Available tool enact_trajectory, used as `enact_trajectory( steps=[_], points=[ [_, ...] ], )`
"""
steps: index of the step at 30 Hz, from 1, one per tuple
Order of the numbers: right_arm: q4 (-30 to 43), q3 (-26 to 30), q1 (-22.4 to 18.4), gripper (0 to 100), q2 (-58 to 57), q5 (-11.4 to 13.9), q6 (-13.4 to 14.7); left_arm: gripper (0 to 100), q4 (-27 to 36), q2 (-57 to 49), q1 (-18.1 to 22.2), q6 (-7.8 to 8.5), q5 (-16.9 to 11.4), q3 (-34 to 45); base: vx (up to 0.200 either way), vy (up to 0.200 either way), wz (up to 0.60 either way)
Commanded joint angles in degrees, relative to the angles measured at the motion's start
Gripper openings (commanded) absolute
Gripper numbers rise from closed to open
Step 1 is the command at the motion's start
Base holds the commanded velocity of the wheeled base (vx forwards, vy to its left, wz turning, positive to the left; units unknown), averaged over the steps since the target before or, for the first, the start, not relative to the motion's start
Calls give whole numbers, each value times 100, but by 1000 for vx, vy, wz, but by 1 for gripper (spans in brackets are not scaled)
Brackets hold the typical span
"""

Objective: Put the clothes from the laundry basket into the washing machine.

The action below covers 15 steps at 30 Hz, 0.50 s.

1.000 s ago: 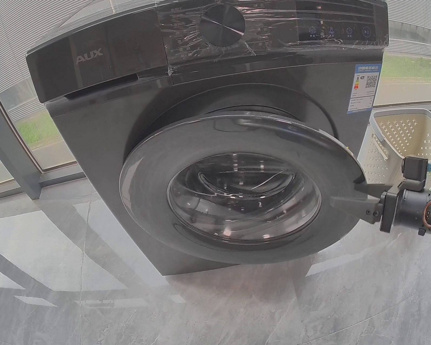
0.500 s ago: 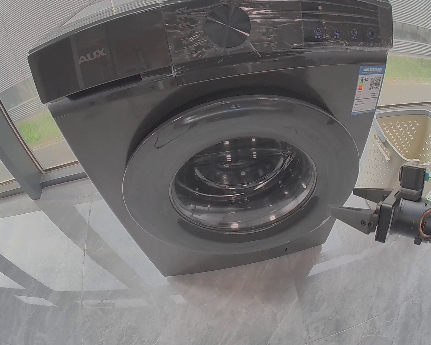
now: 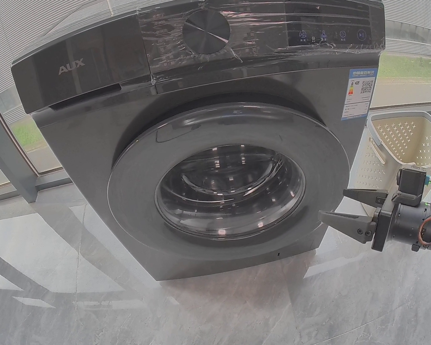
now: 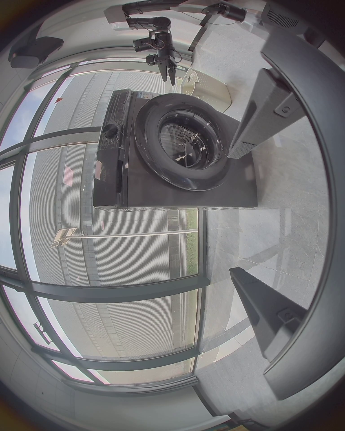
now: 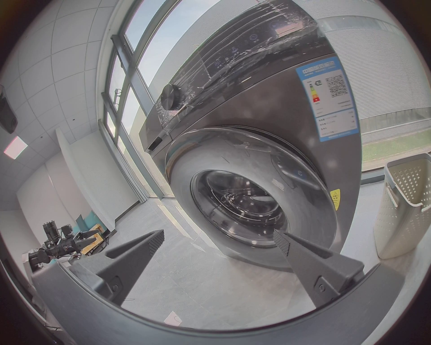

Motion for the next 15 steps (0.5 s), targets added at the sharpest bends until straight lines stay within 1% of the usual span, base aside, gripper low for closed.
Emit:
enact_trajectory(
  steps=[1,10,15],
  points=[
    [-46,-19,83,100,-32,-1,3,100,-4,-85,0,2,2,101,200,0,0],
    [-213,-45,83,100,30,-10,3,100,-4,-85,0,2,2,101,200,0,0],
    [-257,-125,74,100,74,-36,-5,100,-4,-85,0,-7,2,101,0,0,0]
  ],
)
